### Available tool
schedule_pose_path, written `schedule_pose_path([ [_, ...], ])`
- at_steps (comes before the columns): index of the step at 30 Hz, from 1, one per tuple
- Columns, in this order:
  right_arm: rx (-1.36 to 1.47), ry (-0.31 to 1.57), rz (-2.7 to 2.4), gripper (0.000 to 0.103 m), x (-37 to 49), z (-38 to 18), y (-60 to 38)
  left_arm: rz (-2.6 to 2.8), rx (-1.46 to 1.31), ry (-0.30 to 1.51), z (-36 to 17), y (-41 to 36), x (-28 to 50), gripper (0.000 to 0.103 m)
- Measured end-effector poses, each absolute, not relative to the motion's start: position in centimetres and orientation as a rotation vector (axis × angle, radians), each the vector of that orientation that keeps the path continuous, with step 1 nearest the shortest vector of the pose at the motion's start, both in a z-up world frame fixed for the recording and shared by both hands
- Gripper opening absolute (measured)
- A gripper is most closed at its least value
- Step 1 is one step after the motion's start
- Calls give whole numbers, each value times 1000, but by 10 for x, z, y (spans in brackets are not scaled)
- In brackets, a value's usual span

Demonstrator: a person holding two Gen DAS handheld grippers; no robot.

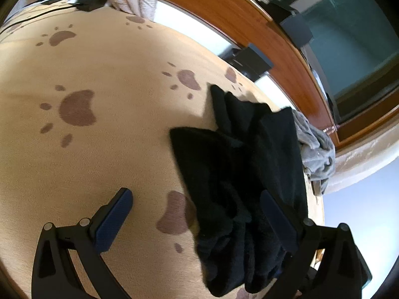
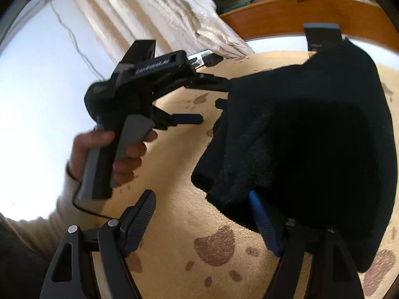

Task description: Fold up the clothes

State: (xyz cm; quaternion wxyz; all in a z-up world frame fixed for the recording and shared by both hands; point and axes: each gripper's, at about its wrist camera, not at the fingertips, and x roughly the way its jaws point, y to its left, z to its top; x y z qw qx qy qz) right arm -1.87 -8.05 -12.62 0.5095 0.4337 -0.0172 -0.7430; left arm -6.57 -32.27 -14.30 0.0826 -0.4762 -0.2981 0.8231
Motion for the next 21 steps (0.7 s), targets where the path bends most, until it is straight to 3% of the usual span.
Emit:
schedule_pose_path([
  [13,907,71,-2107,79,-62,-52,-46,2444,-1427,-892,-144,-322,-67,103],
  [17,882,244,-2395,79,-85,-57,-48,2440,-1426,-904,-145,-325,-68,103],
  [21,908,354,-2352,79,-87,-82,-79,2442,-1426,-907,-144,-327,-68,103],
])
